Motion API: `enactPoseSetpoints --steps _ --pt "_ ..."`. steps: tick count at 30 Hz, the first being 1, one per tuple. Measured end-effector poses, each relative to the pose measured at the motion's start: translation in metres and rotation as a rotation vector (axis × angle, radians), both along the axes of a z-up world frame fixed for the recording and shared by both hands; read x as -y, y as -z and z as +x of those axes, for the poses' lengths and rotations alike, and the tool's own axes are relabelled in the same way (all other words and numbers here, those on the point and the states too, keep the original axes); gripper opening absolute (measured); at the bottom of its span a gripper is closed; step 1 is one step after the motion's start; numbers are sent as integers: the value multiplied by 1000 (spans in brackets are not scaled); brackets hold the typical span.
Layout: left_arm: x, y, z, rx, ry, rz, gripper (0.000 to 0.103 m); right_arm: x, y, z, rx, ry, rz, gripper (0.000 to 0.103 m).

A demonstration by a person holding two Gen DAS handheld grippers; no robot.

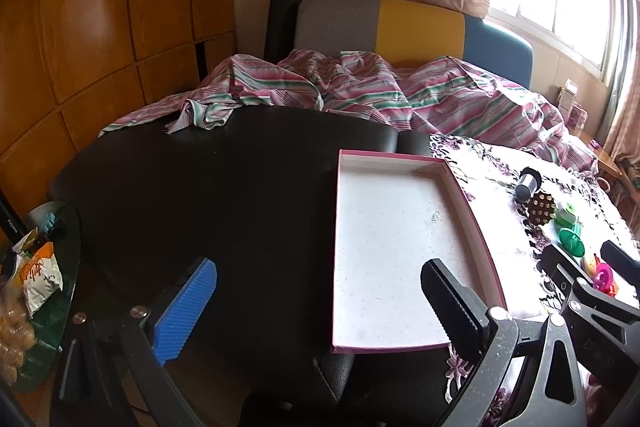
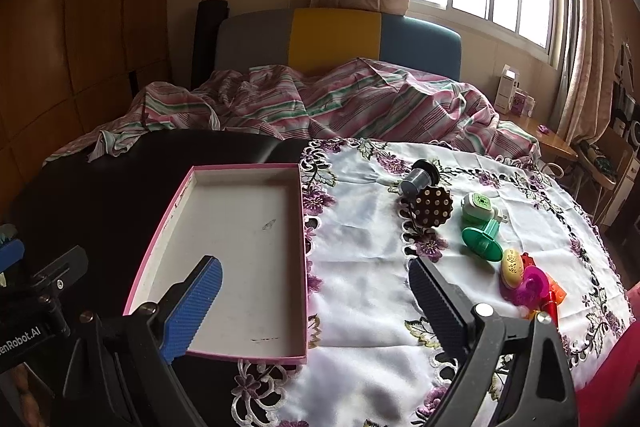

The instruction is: Organize rigid objects

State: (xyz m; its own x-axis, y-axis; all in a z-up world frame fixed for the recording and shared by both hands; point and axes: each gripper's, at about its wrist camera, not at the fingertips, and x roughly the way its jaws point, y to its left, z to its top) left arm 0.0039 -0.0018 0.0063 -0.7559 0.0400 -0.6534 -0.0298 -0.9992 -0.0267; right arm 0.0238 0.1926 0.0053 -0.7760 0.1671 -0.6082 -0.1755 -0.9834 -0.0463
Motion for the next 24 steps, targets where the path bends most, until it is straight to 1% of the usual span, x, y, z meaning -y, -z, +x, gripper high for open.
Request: enactPoseSetpoints --steps 3,7,11,17,20,24 --pt "-3 -1 0 -9 13 -12 103 -2 -2 -1 -3 -4 1 97" --pt "-7 -1 -3 -3 47 -4 103 -7 -1 -5 5 -6 8 97" --pt "-7 1 -9 17 65 43 103 -16 3 -7 22 14 1 97" --pt "-2 12 -18 76 84 121 103 -24 10 -7 40 33 5 97" --pt "-7 16 -22 103 107 132 103 -30 14 -7 50 42 0 97" --pt "-21 16 -26 108 147 126 103 -46 19 -7 71 77 -8 97"
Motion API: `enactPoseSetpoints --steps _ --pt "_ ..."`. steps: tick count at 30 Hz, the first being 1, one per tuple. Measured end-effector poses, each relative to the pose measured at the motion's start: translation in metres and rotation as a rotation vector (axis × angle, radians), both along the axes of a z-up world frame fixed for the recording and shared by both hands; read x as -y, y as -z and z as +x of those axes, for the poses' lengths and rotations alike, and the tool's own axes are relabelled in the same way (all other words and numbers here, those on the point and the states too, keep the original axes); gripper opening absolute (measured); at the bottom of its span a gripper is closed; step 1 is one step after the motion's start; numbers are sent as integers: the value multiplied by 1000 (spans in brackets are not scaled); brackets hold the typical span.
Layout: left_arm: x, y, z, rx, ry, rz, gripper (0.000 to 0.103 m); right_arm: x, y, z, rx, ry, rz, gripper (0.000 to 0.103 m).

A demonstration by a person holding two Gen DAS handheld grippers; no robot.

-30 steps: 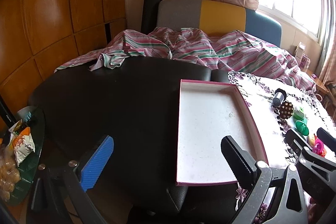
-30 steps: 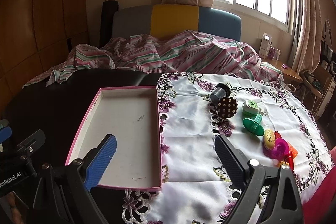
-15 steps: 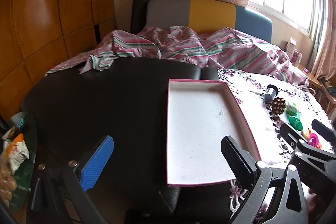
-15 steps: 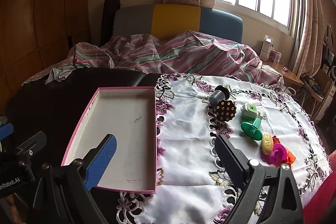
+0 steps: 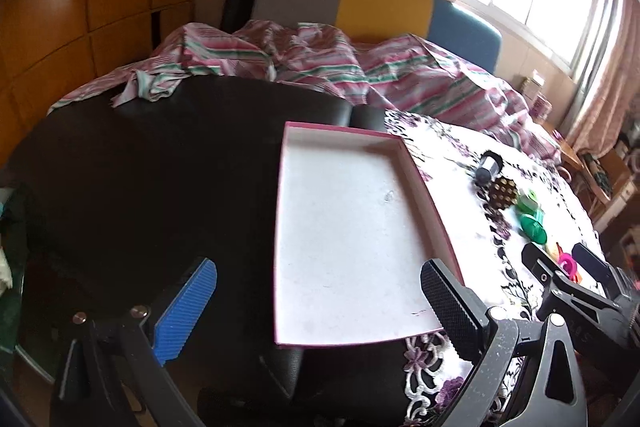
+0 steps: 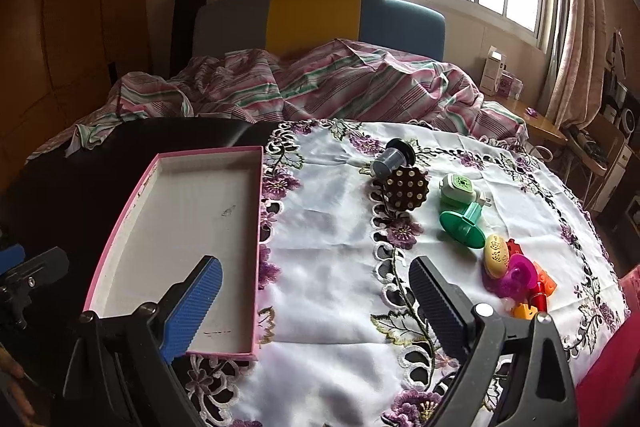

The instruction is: Organize rigid objects

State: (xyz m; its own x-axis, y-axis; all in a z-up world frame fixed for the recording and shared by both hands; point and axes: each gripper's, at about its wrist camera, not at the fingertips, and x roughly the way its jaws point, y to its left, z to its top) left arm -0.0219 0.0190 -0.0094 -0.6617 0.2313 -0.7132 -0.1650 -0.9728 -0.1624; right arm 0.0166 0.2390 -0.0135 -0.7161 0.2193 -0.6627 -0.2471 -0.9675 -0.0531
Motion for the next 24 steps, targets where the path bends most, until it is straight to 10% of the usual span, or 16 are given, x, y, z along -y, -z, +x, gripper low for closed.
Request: enactPoseSetpoints --steps 11,24 --pt "-51 -12 -5 -1 153 2 103 -47 6 7 20 80 -51 97" --pt "-174 -20 -44 59 470 -33 103 -213 12 37 105 371 -266 97"
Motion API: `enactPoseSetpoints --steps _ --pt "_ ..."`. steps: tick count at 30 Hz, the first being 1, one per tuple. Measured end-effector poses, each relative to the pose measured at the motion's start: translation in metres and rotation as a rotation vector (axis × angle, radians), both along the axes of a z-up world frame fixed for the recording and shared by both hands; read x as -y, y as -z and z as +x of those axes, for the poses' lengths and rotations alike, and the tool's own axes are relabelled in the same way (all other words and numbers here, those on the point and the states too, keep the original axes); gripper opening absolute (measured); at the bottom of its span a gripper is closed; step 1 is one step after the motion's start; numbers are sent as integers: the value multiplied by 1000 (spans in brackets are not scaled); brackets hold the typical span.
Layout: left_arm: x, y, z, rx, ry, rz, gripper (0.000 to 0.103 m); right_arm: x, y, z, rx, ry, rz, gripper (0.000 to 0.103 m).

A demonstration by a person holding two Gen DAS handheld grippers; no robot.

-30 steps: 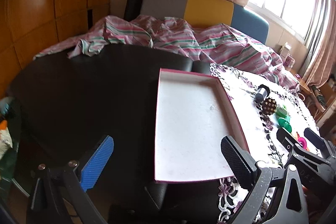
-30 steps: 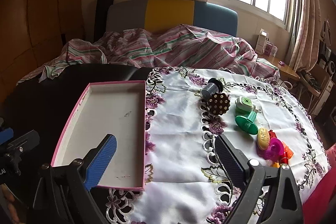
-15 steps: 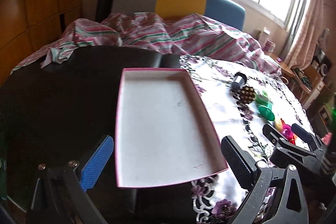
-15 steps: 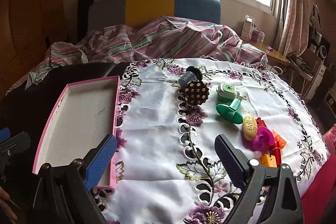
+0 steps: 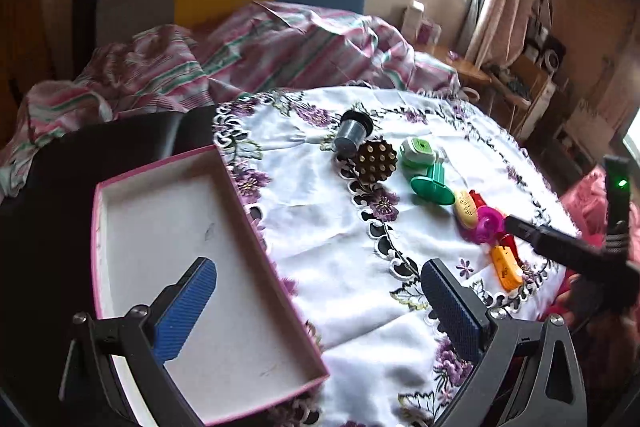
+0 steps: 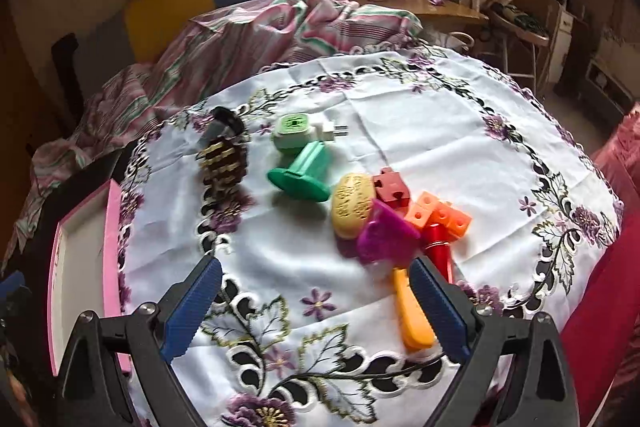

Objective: Organize rigid objects
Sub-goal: 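Reach the left gripper to the black-lidded clear cup and close on it, then carry the cup with the left gripper while the right gripper grasps the white-green plug device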

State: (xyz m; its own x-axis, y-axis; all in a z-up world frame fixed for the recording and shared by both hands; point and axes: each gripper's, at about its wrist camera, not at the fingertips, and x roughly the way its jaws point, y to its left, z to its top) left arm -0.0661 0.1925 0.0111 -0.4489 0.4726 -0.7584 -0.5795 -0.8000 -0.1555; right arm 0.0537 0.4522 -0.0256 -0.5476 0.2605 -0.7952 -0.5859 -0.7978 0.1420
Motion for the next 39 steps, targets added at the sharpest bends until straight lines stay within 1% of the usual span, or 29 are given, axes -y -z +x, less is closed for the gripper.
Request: enactPoseSetpoints --steps 2,6,9,13,15,17,19,22,24,26,28,29,30,32,33,34,35,36,38,39 --pt "-22 7 -15 43 2 -10 103 -20 2 0 14 21 7 97" --pt "-61 19 -40 83 14 -17 103 -51 10 -2 19 50 -9 97" --pt "-91 29 -60 122 37 -33 103 -67 14 -3 0 60 -41 97" --pt "-124 38 -92 188 70 -19 101 -81 23 1 -20 80 -73 97" --pt "-137 40 -114 186 59 -22 98 -86 28 4 -19 93 -107 97" --pt "-148 41 -140 199 63 -11 98 -90 30 5 -29 102 -138 97" --pt "-155 41 -158 193 48 -17 97 -93 30 6 -46 105 -151 97" --pt "-171 45 -179 164 72 -48 96 -97 30 7 -56 117 -161 97" --pt "-185 52 -186 160 114 -85 94 -99 30 8 -61 122 -171 97" --pt "-197 64 -191 172 149 -121 85 -100 30 9 -57 130 -167 97" --pt "-208 76 -193 187 188 -160 82 -100 30 9 -58 129 -169 97" --pt "-212 82 -195 192 197 -176 78 -99 30 8 -56 129 -166 97" --pt "-216 88 -197 203 207 -185 76 -99 30 8 -54 128 -162 97" --pt "-221 98 -202 231 214 -192 69 -98 31 7 -49 123 -157 97" --pt "-224 104 -206 249 212 -193 69 -97 31 6 -47 120 -155 97" --pt "-227 108 -208 259 215 -193 65 -97 31 5 -44 119 -152 97" --pt "-229 111 -210 257 215 -193 57 -96 31 5 -40 118 -147 97" --pt "-232 114 -212 256 212 -197 52 -96 32 4 -36 117 -142 97" --pt "-232 120 -212 259 206 -195 45 -96 33 3 -26 116 -139 97" --pt "-231 119 -210 246 202 -184 43 -96 34 3 -24 116 -142 97"
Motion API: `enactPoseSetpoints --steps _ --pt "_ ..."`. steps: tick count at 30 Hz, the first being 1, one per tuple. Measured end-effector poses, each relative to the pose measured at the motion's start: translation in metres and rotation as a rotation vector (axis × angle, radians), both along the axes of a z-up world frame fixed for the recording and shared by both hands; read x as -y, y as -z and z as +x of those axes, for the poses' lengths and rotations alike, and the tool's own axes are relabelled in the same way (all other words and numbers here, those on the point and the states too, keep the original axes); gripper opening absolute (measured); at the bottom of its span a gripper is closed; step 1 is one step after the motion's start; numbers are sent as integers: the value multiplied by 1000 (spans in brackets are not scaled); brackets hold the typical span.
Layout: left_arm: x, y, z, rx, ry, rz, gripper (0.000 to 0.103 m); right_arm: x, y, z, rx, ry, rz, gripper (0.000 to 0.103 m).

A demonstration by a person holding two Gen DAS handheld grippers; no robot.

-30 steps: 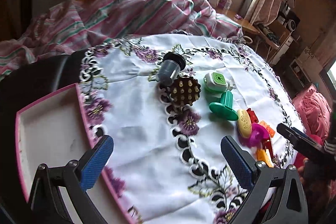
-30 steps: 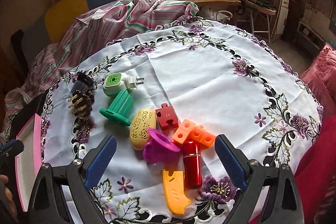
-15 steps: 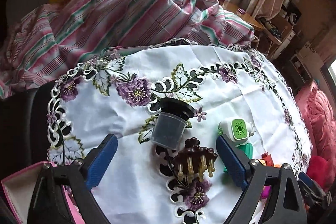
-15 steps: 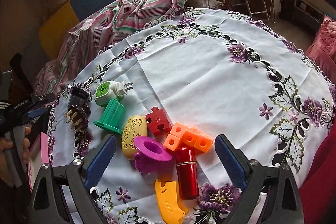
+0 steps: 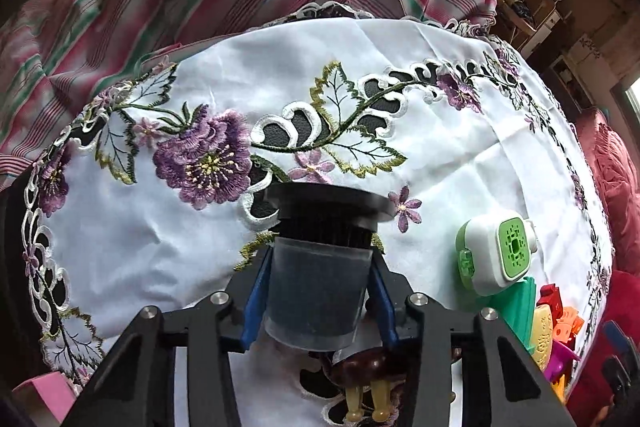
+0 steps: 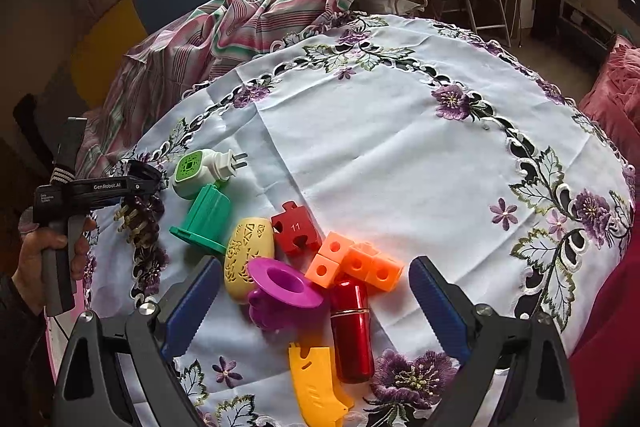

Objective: Organize rigid objects
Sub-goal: 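Carry the cup with the left gripper while the right gripper grasps the white-green plug device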

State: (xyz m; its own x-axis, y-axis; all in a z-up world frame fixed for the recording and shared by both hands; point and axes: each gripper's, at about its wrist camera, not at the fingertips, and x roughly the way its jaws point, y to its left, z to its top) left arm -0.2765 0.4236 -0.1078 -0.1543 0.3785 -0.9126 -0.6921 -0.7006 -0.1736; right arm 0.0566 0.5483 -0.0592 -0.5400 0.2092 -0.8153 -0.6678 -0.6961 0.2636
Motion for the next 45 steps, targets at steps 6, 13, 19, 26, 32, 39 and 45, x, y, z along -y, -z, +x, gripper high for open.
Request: enactPoseSetpoints --steps 6,13,19,26,32,39,45 --pt "31 -17 10 -33 -95 79 43 0 4 -1 -10 -18 -43 91" --pt "76 -42 39 -86 -137 121 43 9 3 -11 -24 -97 -115 87" --pt "118 -64 71 -72 -145 179 43 12 -24 -61 13 -274 15 87" --pt "173 -90 106 -96 -173 244 43 29 -25 -150 152 -570 259 87" --pt "226 -101 126 -97 -230 299 43 51 14 -208 350 -758 430 87" --pt "282 -92 140 -101 -327 283 43 45 52 -244 476 -775 464 67" --pt "309 -81 153 -108 -367 245 43 39 48 -235 395 -688 385 53"
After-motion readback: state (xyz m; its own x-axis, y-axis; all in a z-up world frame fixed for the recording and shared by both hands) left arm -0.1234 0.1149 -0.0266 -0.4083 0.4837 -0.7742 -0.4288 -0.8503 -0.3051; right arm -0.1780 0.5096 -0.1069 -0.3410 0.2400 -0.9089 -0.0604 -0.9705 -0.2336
